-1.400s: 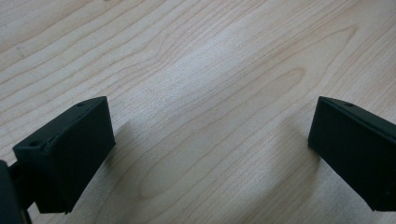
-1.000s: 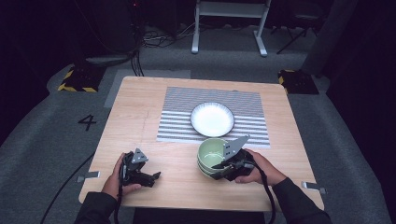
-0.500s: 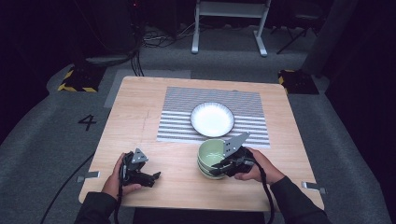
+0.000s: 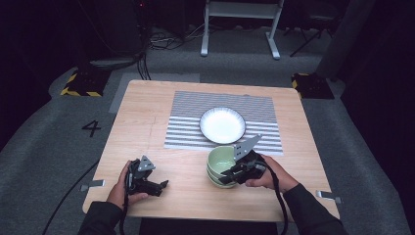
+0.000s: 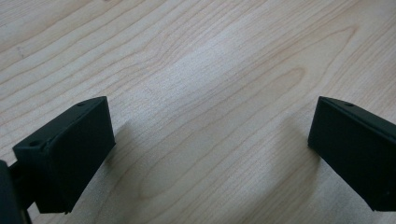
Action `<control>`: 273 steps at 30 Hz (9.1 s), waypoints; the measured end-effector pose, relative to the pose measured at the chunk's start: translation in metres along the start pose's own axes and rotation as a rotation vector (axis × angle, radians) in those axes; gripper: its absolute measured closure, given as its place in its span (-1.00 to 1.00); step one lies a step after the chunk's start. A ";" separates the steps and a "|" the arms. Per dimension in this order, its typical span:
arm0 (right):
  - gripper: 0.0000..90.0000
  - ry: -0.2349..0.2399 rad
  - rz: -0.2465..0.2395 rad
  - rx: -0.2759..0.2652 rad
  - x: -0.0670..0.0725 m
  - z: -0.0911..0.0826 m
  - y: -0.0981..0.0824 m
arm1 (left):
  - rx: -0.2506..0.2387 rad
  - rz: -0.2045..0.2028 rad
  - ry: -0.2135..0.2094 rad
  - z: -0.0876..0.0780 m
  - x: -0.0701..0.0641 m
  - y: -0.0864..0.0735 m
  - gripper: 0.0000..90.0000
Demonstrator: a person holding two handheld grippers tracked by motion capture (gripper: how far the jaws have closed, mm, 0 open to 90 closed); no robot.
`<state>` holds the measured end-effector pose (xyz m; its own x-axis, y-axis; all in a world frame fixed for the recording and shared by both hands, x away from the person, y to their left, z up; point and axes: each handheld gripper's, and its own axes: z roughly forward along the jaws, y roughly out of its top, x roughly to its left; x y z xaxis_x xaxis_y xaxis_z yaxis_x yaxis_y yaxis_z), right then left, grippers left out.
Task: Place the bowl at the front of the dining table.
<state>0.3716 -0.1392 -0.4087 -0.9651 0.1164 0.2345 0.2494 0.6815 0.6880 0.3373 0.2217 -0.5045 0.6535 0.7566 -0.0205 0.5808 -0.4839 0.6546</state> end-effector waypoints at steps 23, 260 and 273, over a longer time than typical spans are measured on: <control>0.86 -0.030 0.010 -0.028 0.001 -0.011 0.010 | 0.000 0.000 0.001 0.000 0.000 0.000 -0.99; 0.33 -0.536 0.187 -0.013 -0.137 0.025 0.013 | 0.003 -0.002 0.001 0.000 0.000 0.000 -0.99; -0.10 -0.603 0.179 0.017 -0.128 0.020 0.017 | 0.002 -0.002 0.002 0.000 0.000 0.000 -0.99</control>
<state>0.4976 -0.1279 -0.4409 -0.7849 0.6135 -0.0867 0.4148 0.6242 0.6620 0.3368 0.2217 -0.5044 0.6514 0.7585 -0.0202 0.5828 -0.4831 0.6534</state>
